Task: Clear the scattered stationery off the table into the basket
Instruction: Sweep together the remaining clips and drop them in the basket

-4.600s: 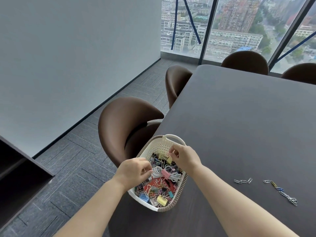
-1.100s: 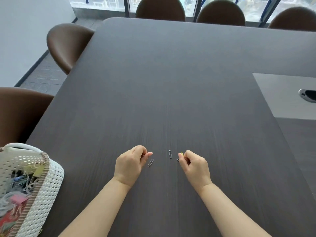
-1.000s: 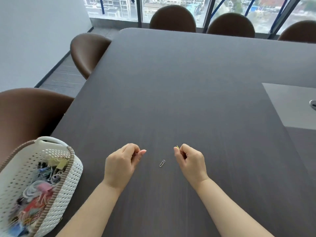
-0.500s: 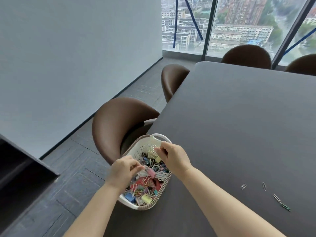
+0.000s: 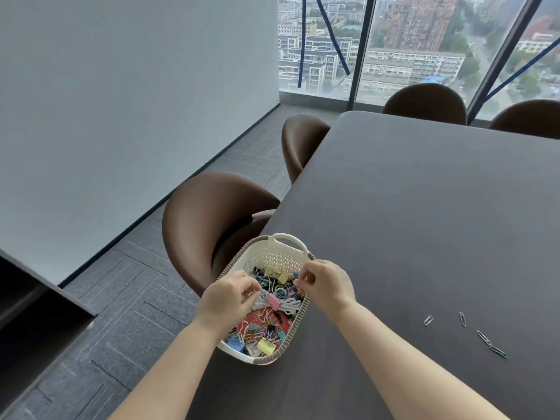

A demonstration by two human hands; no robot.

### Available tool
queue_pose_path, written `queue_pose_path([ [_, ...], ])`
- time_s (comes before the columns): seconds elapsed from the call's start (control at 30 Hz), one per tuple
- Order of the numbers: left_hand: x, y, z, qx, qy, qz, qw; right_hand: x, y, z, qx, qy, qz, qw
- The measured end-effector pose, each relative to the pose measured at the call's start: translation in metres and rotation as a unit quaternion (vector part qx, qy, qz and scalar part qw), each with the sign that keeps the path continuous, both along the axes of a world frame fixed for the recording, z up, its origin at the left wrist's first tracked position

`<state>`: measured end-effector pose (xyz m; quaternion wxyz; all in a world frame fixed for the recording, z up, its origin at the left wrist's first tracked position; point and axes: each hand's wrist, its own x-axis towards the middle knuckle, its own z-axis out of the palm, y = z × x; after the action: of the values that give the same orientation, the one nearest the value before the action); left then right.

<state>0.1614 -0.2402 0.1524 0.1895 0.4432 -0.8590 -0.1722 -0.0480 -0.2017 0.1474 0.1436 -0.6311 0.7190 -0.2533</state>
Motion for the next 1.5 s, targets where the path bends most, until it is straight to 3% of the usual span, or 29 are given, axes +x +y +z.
queue_pose_path([
  [0.2, -0.061, 0.011, 0.005, -0.053, 0.031, -0.045, 0.997, -0.051, 0.038, -0.005, -0.097, -0.033, -0.061, 0.993],
  [0.37, -0.158, 0.032, -0.005, -0.049, 0.046, -0.139, 0.988, -0.139, 0.103, -0.024, -0.035, -0.033, -0.184, 0.982],
  [0.5, -0.238, 0.059, -0.032, 0.008, 0.002, -0.178, 0.984, -0.208, 0.152, -0.041, 0.02, -0.032, -0.259, 0.965],
  [0.67, -0.312, 0.084, -0.074, 0.103, -0.1, -0.177, 0.974, -0.269, 0.203, -0.072, 0.128, -0.051, -0.323, 0.936],
  [0.83, -0.351, 0.09, -0.103, 0.132, -0.168, -0.123, 0.969, -0.293, 0.219, -0.103, 0.19, -0.061, -0.308, 0.93],
  [1.0, -0.363, 0.091, -0.119, 0.141, -0.174, -0.094, 0.97, -0.301, 0.207, -0.116, 0.182, -0.079, -0.312, 0.929],
  [1.2, -0.364, 0.091, -0.129, 0.103, -0.134, -0.145, 0.975, -0.3, 0.202, -0.119, 0.186, -0.072, -0.305, 0.931],
  [1.37, -0.378, 0.086, -0.124, 0.143, -0.046, -0.221, 0.964, -0.285, 0.203, -0.129, 0.086, -0.112, -0.337, 0.931],
  [1.5, -0.397, 0.074, -0.122, 0.163, -0.08, -0.273, 0.945, -0.277, 0.193, -0.137, 0.038, -0.068, -0.382, 0.921],
])
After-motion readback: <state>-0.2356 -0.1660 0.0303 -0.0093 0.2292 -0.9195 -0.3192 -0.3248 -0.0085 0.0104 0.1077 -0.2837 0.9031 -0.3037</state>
